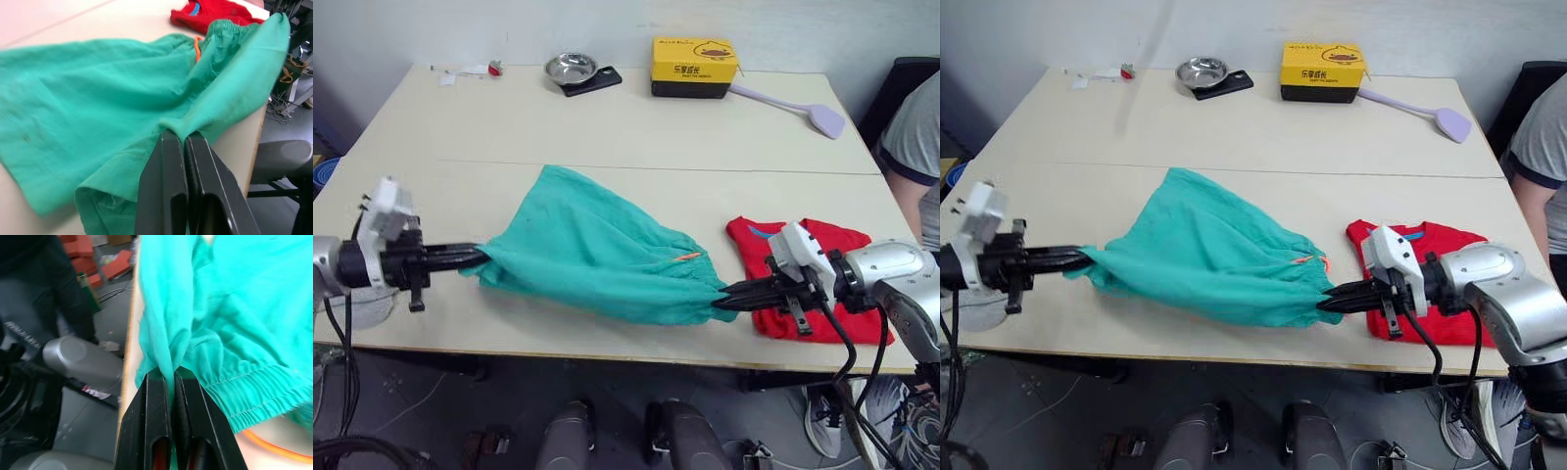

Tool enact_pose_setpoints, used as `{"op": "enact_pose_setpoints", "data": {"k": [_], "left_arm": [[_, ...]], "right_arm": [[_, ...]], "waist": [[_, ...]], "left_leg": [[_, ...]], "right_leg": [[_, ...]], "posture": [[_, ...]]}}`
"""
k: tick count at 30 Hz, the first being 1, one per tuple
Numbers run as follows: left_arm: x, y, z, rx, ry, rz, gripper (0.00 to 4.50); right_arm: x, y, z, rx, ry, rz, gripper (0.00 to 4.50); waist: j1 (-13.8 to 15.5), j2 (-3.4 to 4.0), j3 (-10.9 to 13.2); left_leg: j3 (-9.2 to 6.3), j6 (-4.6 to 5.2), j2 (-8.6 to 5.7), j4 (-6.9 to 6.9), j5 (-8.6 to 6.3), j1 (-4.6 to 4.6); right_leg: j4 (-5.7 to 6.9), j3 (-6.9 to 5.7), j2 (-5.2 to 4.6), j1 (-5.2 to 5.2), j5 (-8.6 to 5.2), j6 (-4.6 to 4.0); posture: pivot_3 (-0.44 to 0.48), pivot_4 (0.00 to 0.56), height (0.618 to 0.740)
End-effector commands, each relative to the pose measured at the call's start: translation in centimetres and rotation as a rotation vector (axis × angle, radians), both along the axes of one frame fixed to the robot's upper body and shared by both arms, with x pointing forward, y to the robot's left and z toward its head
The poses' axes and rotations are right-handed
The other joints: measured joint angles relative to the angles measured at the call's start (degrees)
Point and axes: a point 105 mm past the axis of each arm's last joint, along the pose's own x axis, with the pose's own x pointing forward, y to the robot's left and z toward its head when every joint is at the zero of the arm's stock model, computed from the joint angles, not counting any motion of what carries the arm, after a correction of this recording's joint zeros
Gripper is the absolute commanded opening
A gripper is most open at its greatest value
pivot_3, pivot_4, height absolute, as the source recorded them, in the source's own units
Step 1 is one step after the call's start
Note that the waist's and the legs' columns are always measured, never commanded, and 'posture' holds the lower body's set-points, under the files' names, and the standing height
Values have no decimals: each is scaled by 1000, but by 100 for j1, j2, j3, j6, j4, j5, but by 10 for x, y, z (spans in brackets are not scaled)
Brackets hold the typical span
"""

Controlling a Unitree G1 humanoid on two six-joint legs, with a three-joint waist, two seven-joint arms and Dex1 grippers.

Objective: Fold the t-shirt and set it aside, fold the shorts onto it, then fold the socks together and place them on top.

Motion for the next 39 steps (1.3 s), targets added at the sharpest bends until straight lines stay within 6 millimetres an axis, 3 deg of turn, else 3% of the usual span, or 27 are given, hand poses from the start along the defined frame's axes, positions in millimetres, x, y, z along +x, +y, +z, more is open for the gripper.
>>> {"op": "enact_pose_setpoints", "data": {"k": [1,5,11,14,17,19,20,22,23,25,27,29,31,34,36,39], "left_arm": [[18,6,17,1,-126,43,35],[49,8,33,-2,-276,115,35],[66,21,34,61,-374,191,35],[77,23,35,71,-403,225,35],[100,24,44,111,-454,308,35],[122,26,73,108,-562,458,35],[131,29,98,88,-652,565,35],[136,36,140,32,-793,733,35],[132,38,165,-33,-874,790,35],[103,40,231,-233,-1106,860,35],[78,43,266,-330,-1259,888,35],[56,40,285,-374,-1379,846,35],[46,37,290,-381,-1436,790,35],[42,33,270,-330,-1446,652,35],[51,29,227,-223,-1380,566,35],[59,25,142,-110,-1217,531,35]], "right_arm": [[9,1,19,89,-41,-61,0],[26,4,32,160,-56,-152,0],[48,2,36,160,-196,-249,0],[70,-2,38,125,-276,-314,0],[105,-7,55,79,-411,-396,0],[137,-9,92,92,-589,-506,0],[152,-12,121,118,-727,-587,0],[166,-14,165,180,-896,-696,0],[166,-15,190,226,-999,-737,0],[155,-13,240,328,-1187,-781,0],[141,-12,273,398,-1326,-795,0],[129,-9,290,463,-1392,-774,0],[122,-5,292,490,-1426,-732,0],[129,-5,245,351,-1388,-625,0],[138,-15,191,264,-1239,-581,0],[135,-28,112,146,-1060,-543,0]], "waist": [[-3,-1,1],[3,-11,6],[-9,-15,9],[-7,-21,12],[-5,-27,15],[-13,-48,32],[-18,-60,48],[-28,-78,73],[-28,-78,73],[-35,-81,74],[-46,-83,75],[-58,-82,74],[-68,-82,74],[-64,-81,74],[-48,-76,70],[-33,-50,89]], "left_leg": [[3,0,0,0,0,-1],[7,0,-3,20,12,-4],[29,-18,-3,19,22,-8],[41,-21,-3,36,26,-29],[41,-19,-3,59,25,-31],[42,-17,-3,78,24,-41],[45,-14,-3,85,26,-48],[45,-14,-3,100,33,-84],[58,-18,-6,104,44,-132],[70,-28,-4,96,58,-167],[95,-32,-2,91,54,-222],[116,-32,-4,90,42,-225],[137,-23,-3,84,24,-202],[147,-18,-1,81,17,-188],[153,-16,-1,91,17,-183],[147,6,3,102,26,-120]], "right_leg": [[1,1,1,-2,0,0],[27,3,1,-8,4,6],[28,16,2,-23,4,8],[50,26,4,-52,6,11],[65,27,4,-52,7,13],[83,28,4,-60,8,14],[93,30,3,-70,9,16],[120,39,0,-113,13,20],[145,55,-5,-178,15,21],[156,56,-3,-212,16,22],[148,42,-8,-278,16,22],[148,5,-23,-292,16,22],[146,-25,-30,-278,16,22],[130,-36,-25,-260,16,22],[119,-30,-20,-244,16,23],[131,-7,-21,-171,22,32]], "posture": [[0,150,740],[0,150,740],[0,150,740],[0,150,740],[0,150,740],[0,150,740],[0,150,740],[0,150,740],[0,150,740],[0,150,740],[0,150,740],[0,150,740],[0,150,740],[0,150,740],[0,150,740],[0,150,740]]}}
